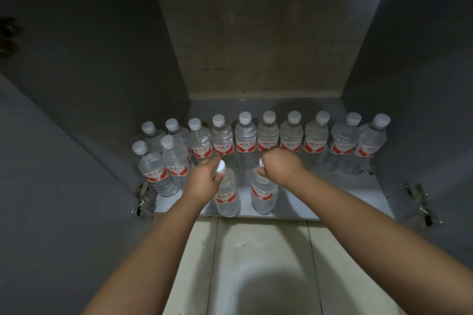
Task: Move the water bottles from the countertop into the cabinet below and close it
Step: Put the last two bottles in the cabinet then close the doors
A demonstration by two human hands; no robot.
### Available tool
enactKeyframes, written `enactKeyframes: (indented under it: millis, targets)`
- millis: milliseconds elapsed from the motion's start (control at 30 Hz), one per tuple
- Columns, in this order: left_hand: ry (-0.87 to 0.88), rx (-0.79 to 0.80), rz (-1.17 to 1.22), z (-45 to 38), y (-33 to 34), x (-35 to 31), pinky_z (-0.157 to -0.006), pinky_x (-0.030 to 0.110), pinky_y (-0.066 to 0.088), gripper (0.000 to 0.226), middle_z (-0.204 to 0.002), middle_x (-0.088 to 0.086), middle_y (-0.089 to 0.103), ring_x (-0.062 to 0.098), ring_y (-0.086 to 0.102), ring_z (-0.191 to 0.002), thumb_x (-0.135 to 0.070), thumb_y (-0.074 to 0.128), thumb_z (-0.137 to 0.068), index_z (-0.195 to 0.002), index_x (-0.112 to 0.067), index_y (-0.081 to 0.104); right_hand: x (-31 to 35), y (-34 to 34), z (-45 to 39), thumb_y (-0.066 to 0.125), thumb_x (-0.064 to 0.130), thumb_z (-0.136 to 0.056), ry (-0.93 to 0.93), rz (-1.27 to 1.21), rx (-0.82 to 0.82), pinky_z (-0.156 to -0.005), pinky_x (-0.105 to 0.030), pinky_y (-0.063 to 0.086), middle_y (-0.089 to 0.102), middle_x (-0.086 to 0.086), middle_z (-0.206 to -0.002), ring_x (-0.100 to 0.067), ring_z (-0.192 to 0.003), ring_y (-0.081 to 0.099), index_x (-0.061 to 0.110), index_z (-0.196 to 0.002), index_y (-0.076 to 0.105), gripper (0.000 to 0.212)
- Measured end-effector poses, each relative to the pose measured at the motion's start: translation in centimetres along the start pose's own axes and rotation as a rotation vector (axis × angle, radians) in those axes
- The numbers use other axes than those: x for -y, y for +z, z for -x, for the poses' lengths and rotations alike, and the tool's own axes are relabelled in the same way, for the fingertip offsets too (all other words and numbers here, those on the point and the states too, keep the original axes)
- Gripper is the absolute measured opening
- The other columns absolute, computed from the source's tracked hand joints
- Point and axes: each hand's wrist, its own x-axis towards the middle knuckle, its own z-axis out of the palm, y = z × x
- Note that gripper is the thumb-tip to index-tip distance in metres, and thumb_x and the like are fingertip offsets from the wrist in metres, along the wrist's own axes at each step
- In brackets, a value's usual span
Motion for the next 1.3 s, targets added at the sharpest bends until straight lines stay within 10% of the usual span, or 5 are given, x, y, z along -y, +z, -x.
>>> enactKeyframes:
  millis: [933, 1133, 1300]
  targets:
    - [-0.039, -0.107, -0.144, -5.6, -3.1, 3.6, -0.097, 0.028, 0.037, 0.029, -0.126, 0.017, 0.059, 0.027, 0.055, -0.116, -0.005, 0.043, -0.095, -0.121, -0.002, 0.054, 6.5, 0.0, -6.7, 0.050, 0.019, -0.093, -0.044, -0.281, -0.119, -0.095, -0.033, 0.042, 0.051, -0.020, -0.131, -0.034, -0.119, 0.050, 0.008, -0.128, 0.045, 0.037]
    - [-0.025, -0.053, -0.164, -4.4, -2.2, 3.7, -0.113, 0.025, 0.026, 0.065, -0.155, 0.018, 0.020, 0.027, 0.026, -0.143, -0.006, 0.047, -0.094, -0.149, -0.007, 0.014, 7.3, 1.3, -5.9, 0.042, 0.004, -0.093, -0.049, -0.302, -0.064, -0.104, -0.035, 0.036, 0.031, -0.019, -0.147, -0.033, -0.128, 0.041, 0.011, -0.147, 0.005, 0.066]
    - [-0.046, 0.011, -0.187, -1.1, -3.3, 2.5, -0.118, 0.032, 0.025, 0.060, -0.156, 0.016, 0.020, 0.030, 0.026, -0.143, 0.001, 0.045, -0.091, -0.147, -0.010, 0.025, 6.7, 1.1, -2.4, 0.045, 0.003, -0.089, -0.043, -0.311, -0.070, -0.103, -0.034, 0.040, 0.035, -0.015, -0.147, -0.031, -0.128, 0.043, 0.013, -0.145, 0.022, 0.061]
